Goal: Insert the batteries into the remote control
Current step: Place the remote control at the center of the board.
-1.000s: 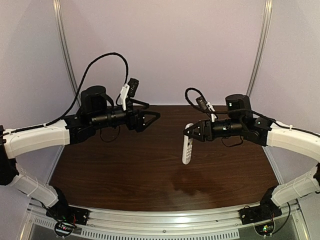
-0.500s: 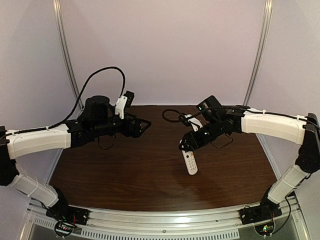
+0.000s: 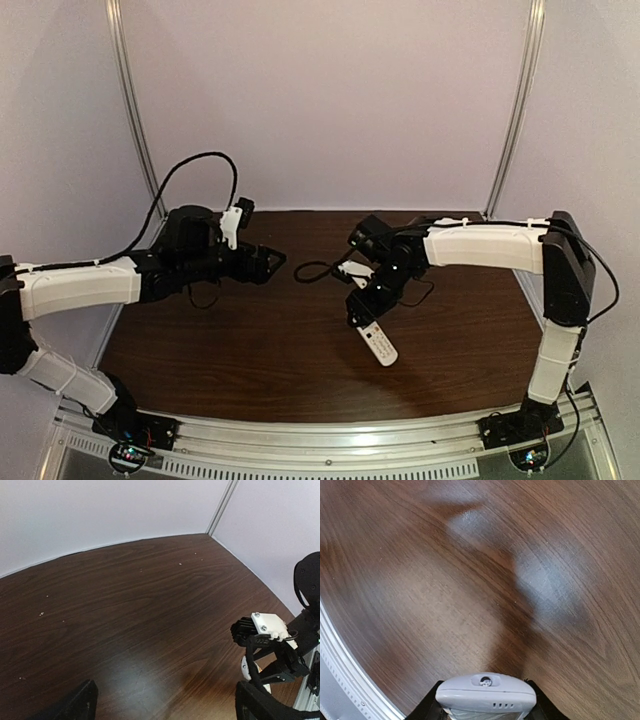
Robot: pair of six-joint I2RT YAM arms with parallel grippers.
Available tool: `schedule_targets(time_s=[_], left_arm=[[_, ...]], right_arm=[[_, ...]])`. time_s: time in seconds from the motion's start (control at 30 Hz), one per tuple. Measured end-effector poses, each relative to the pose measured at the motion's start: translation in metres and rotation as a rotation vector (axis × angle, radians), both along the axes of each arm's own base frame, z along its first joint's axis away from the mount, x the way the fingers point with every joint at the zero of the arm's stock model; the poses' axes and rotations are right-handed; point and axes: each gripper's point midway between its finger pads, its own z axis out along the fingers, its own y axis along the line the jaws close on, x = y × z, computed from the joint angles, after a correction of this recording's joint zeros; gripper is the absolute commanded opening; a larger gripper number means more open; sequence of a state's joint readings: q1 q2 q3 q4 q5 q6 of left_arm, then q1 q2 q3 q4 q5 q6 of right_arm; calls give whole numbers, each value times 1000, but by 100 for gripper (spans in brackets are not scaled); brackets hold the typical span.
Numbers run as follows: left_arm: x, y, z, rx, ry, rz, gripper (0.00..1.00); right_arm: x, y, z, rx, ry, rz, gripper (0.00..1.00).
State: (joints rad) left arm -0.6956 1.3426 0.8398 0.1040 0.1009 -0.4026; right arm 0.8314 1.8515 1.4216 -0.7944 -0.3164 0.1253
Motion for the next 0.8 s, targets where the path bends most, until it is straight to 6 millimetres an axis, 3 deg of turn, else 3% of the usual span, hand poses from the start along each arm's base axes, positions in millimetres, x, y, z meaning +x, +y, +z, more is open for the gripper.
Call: schedule_targets(time_s=[0.27, 0.8], left_arm=[[2, 20, -17, -7, 47, 60, 97], [-4, 24, -18, -51, 36, 68, 97]], right_arm=[[5, 4, -28, -103, 16, 24, 27], [12, 12, -54, -196, 83, 34, 40]])
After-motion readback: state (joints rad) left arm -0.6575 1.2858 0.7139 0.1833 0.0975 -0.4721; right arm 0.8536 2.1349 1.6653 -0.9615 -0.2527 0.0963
